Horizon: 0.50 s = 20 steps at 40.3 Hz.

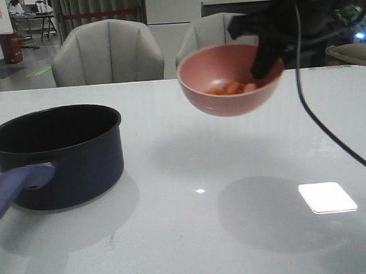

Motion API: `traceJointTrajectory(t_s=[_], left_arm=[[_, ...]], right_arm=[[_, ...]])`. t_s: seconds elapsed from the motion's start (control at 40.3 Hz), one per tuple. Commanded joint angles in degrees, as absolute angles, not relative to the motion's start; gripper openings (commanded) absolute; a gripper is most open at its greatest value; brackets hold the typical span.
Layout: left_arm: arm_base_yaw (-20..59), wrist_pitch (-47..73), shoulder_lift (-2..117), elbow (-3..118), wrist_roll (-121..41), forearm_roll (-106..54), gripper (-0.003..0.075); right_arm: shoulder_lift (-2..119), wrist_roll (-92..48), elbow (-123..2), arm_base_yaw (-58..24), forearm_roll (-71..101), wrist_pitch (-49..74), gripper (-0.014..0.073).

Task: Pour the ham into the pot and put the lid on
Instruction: 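Lift the pink bowl and carry it over the saucepan with the right gripper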

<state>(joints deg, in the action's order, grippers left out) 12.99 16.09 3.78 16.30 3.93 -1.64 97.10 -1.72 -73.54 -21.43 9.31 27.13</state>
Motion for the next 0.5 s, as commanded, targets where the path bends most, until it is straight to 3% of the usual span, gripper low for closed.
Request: traceJointTrajectory(t_s=[0.0, 0.323, 0.472], left_arm=[[13.55, 12.05, 4.43, 17.80, 3.74, -1.89, 0.0533], [13.55, 12.05, 4.43, 17.80, 3.74, -1.89, 0.0533], [13.55, 12.05, 4.41, 17.80, 3.74, -1.89, 0.0533]], right_arm=[[92.53, -3.88, -75.73, -26.19, 7.24, 17.53, 0.0148], [94.40, -4.47, -70.98, -37.47, -1.14, -15.22, 0.0148], [97.98, -11.04, -69.85, -40.08, -3.51, -27.94, 0.0148]])
